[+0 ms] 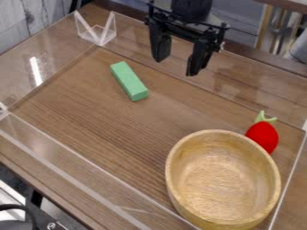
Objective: Move the red fruit to the left
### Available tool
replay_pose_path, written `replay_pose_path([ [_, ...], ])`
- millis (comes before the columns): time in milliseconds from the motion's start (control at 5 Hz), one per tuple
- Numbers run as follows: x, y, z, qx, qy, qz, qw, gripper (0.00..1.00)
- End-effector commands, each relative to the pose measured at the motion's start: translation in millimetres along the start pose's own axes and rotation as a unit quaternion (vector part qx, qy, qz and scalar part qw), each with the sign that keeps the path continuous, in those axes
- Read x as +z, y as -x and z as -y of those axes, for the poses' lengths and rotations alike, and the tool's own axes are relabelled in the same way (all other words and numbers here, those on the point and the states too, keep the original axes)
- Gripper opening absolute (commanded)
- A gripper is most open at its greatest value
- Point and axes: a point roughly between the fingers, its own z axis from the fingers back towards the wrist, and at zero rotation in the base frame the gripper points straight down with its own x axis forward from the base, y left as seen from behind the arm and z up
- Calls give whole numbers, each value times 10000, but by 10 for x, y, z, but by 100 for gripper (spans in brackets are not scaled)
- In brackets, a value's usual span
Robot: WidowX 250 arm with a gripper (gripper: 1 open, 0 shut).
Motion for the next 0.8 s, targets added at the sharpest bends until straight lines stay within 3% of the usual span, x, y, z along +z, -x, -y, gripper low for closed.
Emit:
replay_pose_path([
  [0,-124,-38,84,-17,36,-87,10000,100],
  [400,-240,-123,608,-403,196,116,9989,100],
  [600,-292,-266,782,-554,271,251,9978,100],
])
